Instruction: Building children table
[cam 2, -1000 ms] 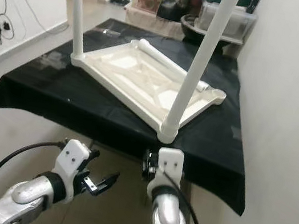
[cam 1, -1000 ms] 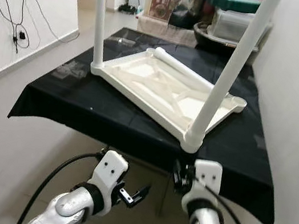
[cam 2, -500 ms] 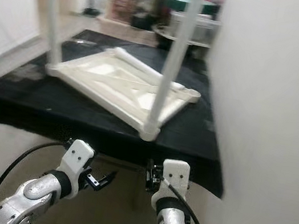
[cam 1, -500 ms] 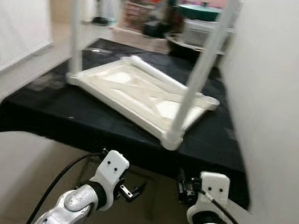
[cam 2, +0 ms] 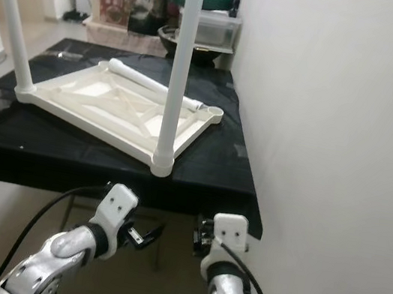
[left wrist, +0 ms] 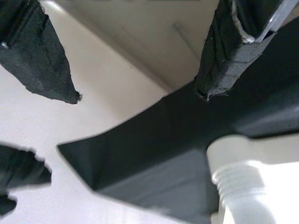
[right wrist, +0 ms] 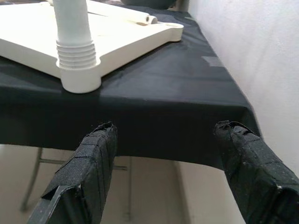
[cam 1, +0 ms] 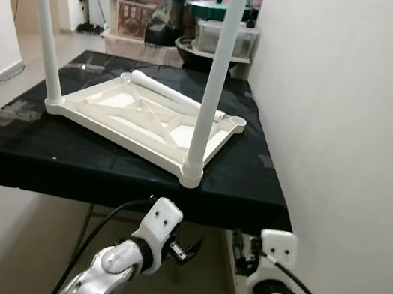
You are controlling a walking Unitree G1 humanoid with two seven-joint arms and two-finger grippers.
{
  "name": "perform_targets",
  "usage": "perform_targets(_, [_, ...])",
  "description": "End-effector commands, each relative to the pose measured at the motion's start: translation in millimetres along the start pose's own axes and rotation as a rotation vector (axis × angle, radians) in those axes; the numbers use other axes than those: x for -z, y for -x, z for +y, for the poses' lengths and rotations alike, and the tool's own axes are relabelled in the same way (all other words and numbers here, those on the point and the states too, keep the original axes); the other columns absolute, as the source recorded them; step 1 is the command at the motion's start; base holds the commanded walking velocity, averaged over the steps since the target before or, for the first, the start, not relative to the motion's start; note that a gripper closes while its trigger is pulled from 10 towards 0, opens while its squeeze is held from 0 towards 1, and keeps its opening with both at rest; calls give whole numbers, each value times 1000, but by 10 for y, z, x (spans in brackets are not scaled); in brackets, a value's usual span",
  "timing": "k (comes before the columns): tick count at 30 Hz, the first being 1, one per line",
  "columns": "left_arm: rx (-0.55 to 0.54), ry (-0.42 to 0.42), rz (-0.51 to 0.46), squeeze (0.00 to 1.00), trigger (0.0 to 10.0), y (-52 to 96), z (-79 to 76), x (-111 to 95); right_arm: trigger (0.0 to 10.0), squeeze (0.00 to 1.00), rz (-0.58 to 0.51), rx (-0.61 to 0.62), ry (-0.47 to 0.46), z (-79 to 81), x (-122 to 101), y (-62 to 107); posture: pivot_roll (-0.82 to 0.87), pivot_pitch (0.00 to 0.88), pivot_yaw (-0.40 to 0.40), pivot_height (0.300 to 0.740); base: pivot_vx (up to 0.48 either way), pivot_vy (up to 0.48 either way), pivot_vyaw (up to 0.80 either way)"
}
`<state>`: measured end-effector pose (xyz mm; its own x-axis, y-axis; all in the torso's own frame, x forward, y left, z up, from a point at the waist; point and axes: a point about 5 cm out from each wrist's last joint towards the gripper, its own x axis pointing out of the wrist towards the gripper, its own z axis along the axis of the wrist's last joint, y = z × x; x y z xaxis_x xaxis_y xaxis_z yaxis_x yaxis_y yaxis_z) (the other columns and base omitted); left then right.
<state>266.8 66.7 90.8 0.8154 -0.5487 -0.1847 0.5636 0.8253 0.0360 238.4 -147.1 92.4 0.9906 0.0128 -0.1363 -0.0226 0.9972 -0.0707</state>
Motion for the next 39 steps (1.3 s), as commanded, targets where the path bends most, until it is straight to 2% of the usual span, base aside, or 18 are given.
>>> perform_targets(1, [-7, -23, -7, 0, 10000, -22, 25, -18, 10000, 0, -5, -15, -9, 20, 9, -18, 100, 0, -57, 740, 0, 0, 0])
perform_targets(7, [-13, -28, -13, 0, 10000, -84, 26, -10, 10000, 0, 0, -84, -31, 108, 37, -29, 105, 0, -68, 740, 0, 0, 0])
perform_targets(8, [-10, -29, -21, 0, 10000, -135, 5, -7, 10000, 0, 6, -91, -36, 109, 74, -63, 105, 0, -71, 740, 0, 0, 556])
perform_targets(17, [-30, -25, -12, 0, 10000, -211, 21, 66, 10000, 0, 35, -70, -24, 55, 176, -154, 107, 0, -76, 740, 0, 0, 716])
perform_targets(23, [-35, -28, 0, 0, 10000, -243, 34, 131, 10000, 0, 52, -35, -32, 16, 248, -202, 103, 0, -72, 740, 0, 0, 0])
perform_targets(29, [-48, -8, 4, 0, 10000, -277, 50, 196, 10000, 0, 40, -9, -92, -66, 302, -223, 101, 0, -73, 740, 0, 0, 0])
perform_targets(39, [-65, 13, 5, 0, 10000, -314, 69, 267, 10000, 0, 29, -7, -76, -80, 367, -227, 87, 0, -74, 740, 0, 0, 0])
